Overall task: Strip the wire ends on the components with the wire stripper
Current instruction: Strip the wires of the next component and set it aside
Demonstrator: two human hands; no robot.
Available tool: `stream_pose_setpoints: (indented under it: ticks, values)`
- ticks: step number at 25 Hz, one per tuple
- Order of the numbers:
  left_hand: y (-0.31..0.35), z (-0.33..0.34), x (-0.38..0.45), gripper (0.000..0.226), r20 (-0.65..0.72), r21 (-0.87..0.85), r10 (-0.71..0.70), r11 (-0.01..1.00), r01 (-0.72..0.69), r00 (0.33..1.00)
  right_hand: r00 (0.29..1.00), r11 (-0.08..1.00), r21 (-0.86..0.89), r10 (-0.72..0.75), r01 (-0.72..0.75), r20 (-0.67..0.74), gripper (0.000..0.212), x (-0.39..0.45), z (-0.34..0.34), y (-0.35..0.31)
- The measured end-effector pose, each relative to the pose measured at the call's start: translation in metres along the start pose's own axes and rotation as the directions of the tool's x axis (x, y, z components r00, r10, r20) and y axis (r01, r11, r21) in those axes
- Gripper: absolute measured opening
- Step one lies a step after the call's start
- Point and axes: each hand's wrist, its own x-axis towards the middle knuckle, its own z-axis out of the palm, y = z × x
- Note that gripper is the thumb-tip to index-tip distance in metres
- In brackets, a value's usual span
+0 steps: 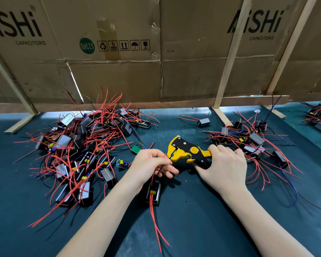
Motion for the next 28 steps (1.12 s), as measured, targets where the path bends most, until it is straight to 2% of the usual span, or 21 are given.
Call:
stream_pose_setpoints:
  ticks: [11,19,23,28]
  values:
    - [0.001,-0.001,-0.001,0.015,0.007,0.008,-0.010,1.000,0.010,1.000,1.000,1.000,0.019,-0.018,0.017,0.012,0.045,0.000,0.001,0.000]
    - [0.002,-0.005,-0.001,0.019,0.033,0.034,-0.009,0.999,0.007,0.999,0.997,1.000,-0.008,-0.021,0.022,0.076,0.050,0.000,-0.001,-0.003]
    - [0.003,-0.007,0.001,0.018,0.066,0.040,-0.002,0.999,0.000,0.998,0.992,0.999,-0.042,0.008,-0.003,0.125,0.049,0.002,-0.003,-0.002]
    - [0.007,-0.020,0.002,0.018,0.136,0.131,-0.047,0.991,0.029,0.990,0.983,0.998,-0.060,0.030,-0.019,0.179,0.046,0.000,-0.005,-0.010]
